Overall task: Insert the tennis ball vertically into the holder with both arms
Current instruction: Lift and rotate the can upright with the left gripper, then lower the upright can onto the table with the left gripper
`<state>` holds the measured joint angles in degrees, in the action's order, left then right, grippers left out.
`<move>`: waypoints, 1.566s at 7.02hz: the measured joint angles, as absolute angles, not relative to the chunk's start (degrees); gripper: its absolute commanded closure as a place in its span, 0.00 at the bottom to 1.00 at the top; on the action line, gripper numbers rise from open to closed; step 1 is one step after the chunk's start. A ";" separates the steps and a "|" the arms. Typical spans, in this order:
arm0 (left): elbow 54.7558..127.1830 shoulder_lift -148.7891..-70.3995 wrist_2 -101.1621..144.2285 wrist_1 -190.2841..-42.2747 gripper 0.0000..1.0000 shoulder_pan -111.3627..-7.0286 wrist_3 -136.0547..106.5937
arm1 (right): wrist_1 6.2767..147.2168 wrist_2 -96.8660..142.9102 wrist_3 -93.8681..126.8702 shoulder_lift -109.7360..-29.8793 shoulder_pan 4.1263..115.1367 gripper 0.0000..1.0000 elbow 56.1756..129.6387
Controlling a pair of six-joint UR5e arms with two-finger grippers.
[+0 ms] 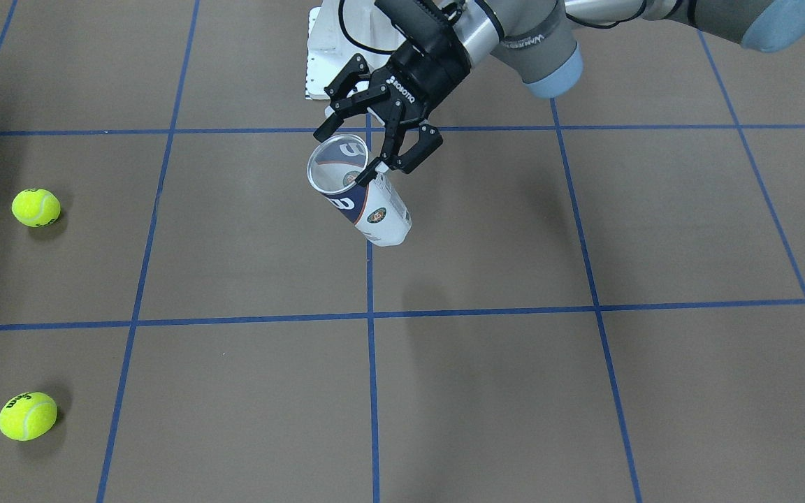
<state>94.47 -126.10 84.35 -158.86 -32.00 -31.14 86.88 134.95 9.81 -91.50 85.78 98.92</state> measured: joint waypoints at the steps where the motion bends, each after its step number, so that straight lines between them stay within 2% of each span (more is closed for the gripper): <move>1: 89.79 -125.06 82.86 -169.11 0.68 -31.84 -32.41 | 86.85 134.98 10.00 -91.50 85.78 0.01 99.12; 3: 78.63 -124.37 82.02 -187.57 0.68 -31.65 -32.73 | 86.84 135.00 10.10 -91.49 85.78 0.01 99.53; 5: 72.32 -123.93 81.98 -196.19 0.64 -31.57 -32.34 | 86.84 135.00 10.11 -91.49 85.78 0.01 99.57; 10: 70.99 -123.18 82.00 -197.40 0.62 -31.41 -32.26 | 86.92 134.98 10.11 -91.50 85.78 0.01 99.25; 11: 70.91 -123.16 82.00 -197.42 0.47 -31.36 -32.26 | 86.92 134.94 10.11 -91.50 85.78 0.01 99.19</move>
<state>70.91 -123.16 82.00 -197.42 -31.36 -32.26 86.92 134.94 10.11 -91.50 85.78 99.19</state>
